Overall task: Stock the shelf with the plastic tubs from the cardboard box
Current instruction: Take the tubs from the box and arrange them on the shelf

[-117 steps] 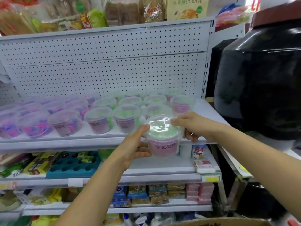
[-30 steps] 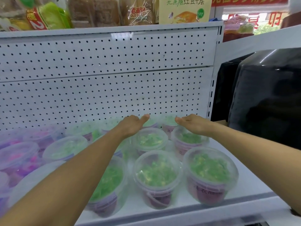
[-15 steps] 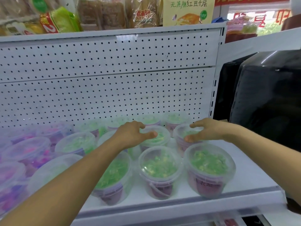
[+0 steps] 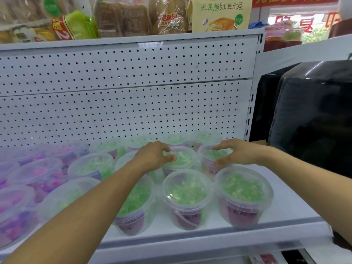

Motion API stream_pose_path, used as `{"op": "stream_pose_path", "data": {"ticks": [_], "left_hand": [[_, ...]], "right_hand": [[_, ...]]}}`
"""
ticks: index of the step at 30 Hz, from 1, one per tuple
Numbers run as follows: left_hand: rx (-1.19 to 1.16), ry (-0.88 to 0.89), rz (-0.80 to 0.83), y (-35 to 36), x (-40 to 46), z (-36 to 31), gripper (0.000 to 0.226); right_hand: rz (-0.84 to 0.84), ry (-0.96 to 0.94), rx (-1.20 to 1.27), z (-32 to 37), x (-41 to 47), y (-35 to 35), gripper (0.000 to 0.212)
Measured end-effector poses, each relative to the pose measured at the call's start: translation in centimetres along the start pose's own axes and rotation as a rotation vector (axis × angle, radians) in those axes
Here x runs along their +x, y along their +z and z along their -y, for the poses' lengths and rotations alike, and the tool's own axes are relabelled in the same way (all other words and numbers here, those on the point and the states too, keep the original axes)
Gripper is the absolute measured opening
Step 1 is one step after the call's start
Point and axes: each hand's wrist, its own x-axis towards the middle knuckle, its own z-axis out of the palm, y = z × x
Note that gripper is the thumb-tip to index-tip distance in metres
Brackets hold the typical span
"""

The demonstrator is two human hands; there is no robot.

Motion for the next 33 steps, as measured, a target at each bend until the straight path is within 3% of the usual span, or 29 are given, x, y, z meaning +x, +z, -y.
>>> {"op": "stream_pose_path", "data": {"ticks": [5, 9, 11, 14, 19, 26, 33], "left_hand": [[0.322, 0.033, -0.029, -0.7, -0.5, -1.3, 0.045], [0.184, 0.1, 0.178, -3.2, -1.0, 0.1, 0.021], [0.119, 0.134, 0.26, -3.7, -1.2, 1.0, 0.029], [0.067, 0.219, 0.134, -3.2, -1.4, 1.0, 0.02], [0.304, 0.342, -0.037, -2.2, -1.7, -1.4, 0.021], [0.054, 0.317, 0.032, -1.2, -1.5, -1.0, 0.021], [-0.014, 0.219, 0.044, -1.0, -1.7, -0.5, 0.03]], "right_hand": [[-0.012, -0.034, -0.017, -0.1, -0.3, 0.1, 0.065], [-0.016, -0.034, -0.025, -0.3, -0.3, 0.0, 0.064], [-0.02, -0.034, -0.027, -0.3, -0.3, -0.1, 0.064], [-0.013, -0.036, -0.03, -0.2, -0.3, -0.2, 0.062], [-0.027, -0.035, -0.067, -0.4, 0.0, -0.5, 0.062], [-0.013, -0.051, -0.099, -0.1, -0.4, -0.5, 0.062], [-0.038, -0.086, -0.142, 0.2, -0.8, -0.1, 0.054]]}}
